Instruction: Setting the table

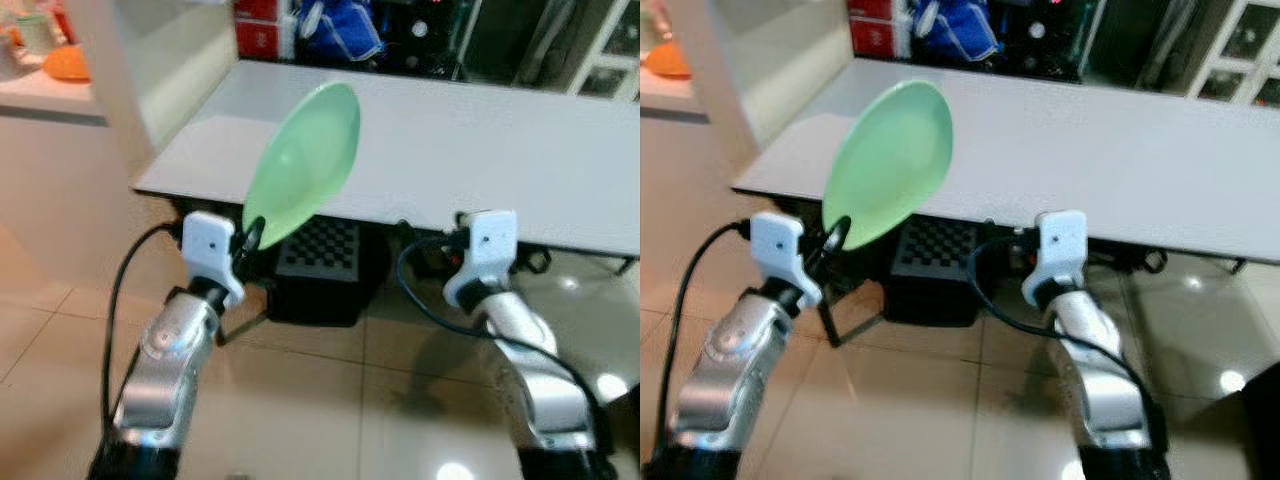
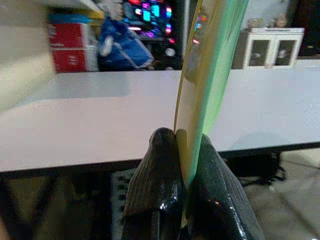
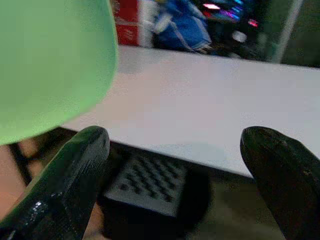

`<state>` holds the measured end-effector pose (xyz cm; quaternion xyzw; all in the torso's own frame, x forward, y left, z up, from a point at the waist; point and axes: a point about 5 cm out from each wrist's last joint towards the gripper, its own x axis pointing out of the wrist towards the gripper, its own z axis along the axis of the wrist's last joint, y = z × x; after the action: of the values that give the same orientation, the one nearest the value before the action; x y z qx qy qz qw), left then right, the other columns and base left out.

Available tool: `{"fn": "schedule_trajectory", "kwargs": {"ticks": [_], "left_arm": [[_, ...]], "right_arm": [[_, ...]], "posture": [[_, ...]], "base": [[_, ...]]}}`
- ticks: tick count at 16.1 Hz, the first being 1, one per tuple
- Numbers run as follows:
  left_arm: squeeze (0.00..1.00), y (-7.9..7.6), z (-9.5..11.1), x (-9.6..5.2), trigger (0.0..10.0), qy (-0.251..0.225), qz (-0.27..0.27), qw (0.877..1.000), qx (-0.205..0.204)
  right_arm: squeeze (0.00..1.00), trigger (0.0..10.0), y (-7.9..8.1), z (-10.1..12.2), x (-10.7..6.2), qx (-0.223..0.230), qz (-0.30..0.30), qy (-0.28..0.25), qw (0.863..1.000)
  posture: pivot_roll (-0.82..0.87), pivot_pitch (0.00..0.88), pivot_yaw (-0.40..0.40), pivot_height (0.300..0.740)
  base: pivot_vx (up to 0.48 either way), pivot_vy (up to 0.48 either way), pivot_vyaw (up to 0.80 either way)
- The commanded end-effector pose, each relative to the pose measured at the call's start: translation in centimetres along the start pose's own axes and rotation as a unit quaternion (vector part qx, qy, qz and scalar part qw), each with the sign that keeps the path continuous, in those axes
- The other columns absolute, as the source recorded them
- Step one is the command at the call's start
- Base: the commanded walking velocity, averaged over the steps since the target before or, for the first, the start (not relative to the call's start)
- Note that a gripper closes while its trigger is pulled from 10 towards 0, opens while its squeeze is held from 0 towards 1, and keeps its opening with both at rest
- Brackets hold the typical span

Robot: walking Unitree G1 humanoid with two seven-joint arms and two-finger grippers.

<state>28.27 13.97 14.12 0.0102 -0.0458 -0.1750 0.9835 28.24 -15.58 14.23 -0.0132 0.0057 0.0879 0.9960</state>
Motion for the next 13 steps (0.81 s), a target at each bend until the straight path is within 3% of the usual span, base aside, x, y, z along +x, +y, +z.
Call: {"fn": "schedule_trajectory", "kwargs": {"ticks": [1,13], "left_arm": [[0.0,-0.91,0.96,0.45,10.0,-0.024,-0.02,0.999,0.008],[0.0,-1.12,1.07,0.68,10.0,-0.026,-0.024,0.999,0.0]], "right_arm": [[0.0,10.0,-0.69,0.18,0.13,0.002,-0.022,-0.002,1.0],[0.0,10.0,-0.67,0.18,0.08,0.0,-0.03,0.0,1.0]], "posture": [[0.03,0.0,-0.031,0.74],[0.02,0.0,-0.028,0.74]], "base": [[0.0,-0.356,0.0],[0.0,-0.358,0.0]]}}
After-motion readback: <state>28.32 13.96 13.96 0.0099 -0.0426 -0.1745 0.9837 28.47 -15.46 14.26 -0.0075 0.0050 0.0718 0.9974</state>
